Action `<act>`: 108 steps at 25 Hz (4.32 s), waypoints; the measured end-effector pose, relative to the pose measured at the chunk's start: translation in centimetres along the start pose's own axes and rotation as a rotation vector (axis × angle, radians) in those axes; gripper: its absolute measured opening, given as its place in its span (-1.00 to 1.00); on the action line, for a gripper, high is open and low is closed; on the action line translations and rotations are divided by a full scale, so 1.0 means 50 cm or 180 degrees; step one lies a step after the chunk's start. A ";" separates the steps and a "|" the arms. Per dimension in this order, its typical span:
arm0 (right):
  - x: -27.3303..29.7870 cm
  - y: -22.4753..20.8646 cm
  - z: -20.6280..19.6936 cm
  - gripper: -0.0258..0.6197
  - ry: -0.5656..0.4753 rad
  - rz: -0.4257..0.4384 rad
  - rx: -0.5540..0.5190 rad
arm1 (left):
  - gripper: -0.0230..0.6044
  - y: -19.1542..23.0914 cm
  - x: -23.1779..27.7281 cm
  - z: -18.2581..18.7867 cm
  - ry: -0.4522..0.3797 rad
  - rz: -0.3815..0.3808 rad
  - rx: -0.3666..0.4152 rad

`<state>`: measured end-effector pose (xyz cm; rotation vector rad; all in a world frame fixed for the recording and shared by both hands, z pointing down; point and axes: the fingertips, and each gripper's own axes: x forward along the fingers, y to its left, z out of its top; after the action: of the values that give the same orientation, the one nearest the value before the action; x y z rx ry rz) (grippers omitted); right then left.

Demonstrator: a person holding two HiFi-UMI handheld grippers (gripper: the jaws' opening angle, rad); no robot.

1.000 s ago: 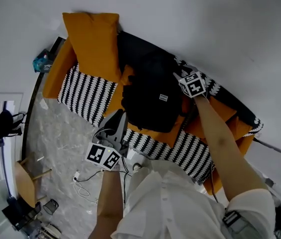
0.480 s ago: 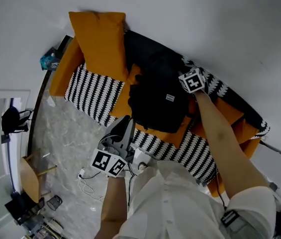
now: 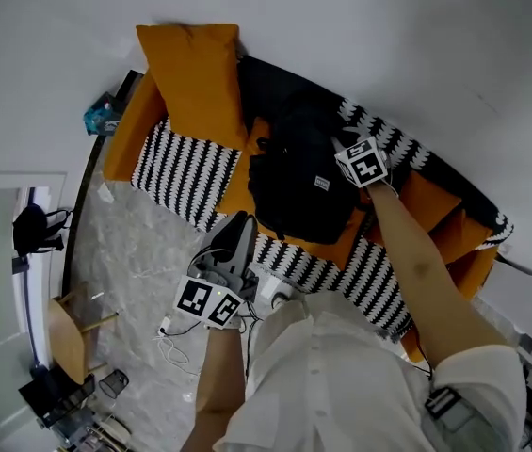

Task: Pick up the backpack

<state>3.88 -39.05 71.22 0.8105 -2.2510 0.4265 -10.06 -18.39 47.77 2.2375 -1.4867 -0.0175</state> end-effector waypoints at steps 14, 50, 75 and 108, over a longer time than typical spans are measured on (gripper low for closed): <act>-0.142 0.160 0.014 -0.81 -0.0274 0.0073 0.0141 | -0.74 -0.022 -0.096 0.026 -0.0111 -0.0164 0.0008; -0.330 0.495 -0.080 -0.82 -0.0244 0.0684 0.0144 | -0.46 0.099 -0.082 -0.207 0.1174 -0.0432 0.0778; -0.334 0.516 -0.084 -0.82 -0.0136 0.0744 0.0112 | -0.19 0.082 0.024 -0.275 0.1918 -0.0818 0.2125; -0.424 0.501 0.028 -0.82 -0.0555 0.0679 0.0269 | -0.79 0.001 -0.083 -0.155 0.1334 -0.0414 0.0920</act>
<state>-1.40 -11.87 53.53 0.6739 -2.5083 0.5729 -9.87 -11.97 53.77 2.3643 -1.1731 0.6230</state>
